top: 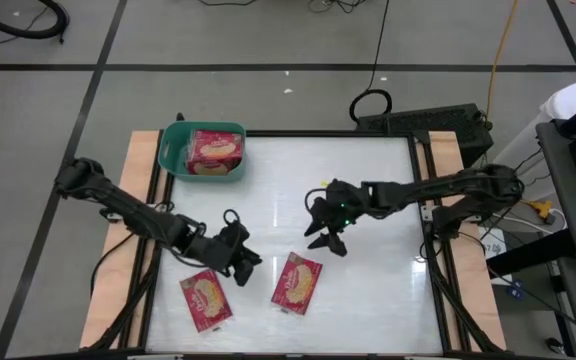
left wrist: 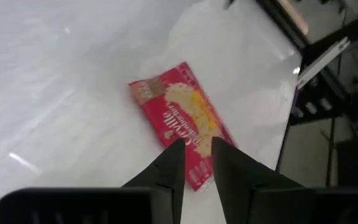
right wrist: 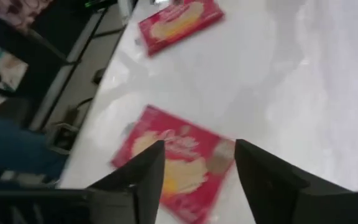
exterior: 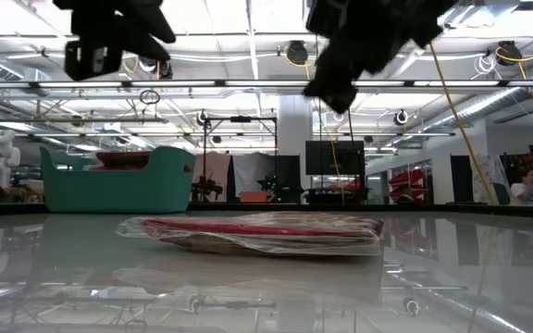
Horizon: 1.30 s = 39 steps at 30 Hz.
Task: Sort popcorn bags into baskets
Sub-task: Put the red popcorn bag into the green bin
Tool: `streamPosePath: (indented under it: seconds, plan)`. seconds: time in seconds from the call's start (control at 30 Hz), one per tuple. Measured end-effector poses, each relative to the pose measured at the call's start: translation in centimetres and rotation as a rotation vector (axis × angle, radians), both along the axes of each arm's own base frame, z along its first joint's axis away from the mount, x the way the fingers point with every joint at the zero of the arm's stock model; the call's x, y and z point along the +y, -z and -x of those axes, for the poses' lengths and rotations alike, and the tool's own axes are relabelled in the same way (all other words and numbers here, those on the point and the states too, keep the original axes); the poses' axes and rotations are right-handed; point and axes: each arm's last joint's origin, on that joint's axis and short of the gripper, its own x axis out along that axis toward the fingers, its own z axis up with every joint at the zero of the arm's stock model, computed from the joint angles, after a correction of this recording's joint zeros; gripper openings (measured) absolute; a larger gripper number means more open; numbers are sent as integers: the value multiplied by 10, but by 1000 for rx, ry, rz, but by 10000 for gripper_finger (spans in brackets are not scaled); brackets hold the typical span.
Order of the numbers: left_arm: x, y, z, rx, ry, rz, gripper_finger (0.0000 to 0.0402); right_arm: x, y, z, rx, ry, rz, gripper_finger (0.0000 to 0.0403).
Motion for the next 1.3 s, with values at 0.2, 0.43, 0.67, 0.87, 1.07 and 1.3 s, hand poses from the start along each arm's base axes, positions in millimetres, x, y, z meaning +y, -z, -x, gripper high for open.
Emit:
streamPosePath:
  seconds: [0.2, 0.43, 0.67, 0.87, 1.07, 1.3]
  plan:
    - [-10, -14, 0, -43, -11, 45, 65, -5, 35, -10, -44, 5, -7, 220]
    - [-12, -19, -1, -49, 6, 31, 65, -5, 71, -33, 26, 3, -10, 224]
    - [-11, -14, -2, -20, 4, 12, 65, -3, 101, -42, 38, -41, -45, 224]
    - [-10, -11, -4, -10, -7, 13, 65, 6, 122, -48, 5, -87, -22, 224]
    - [-10, -12, -4, -12, -14, 21, 65, 22, 135, -51, -24, -125, 52, 196]
    - [-7, -9, -2, 17, -10, -12, 65, 30, 137, -50, -2, -98, 75, 51]
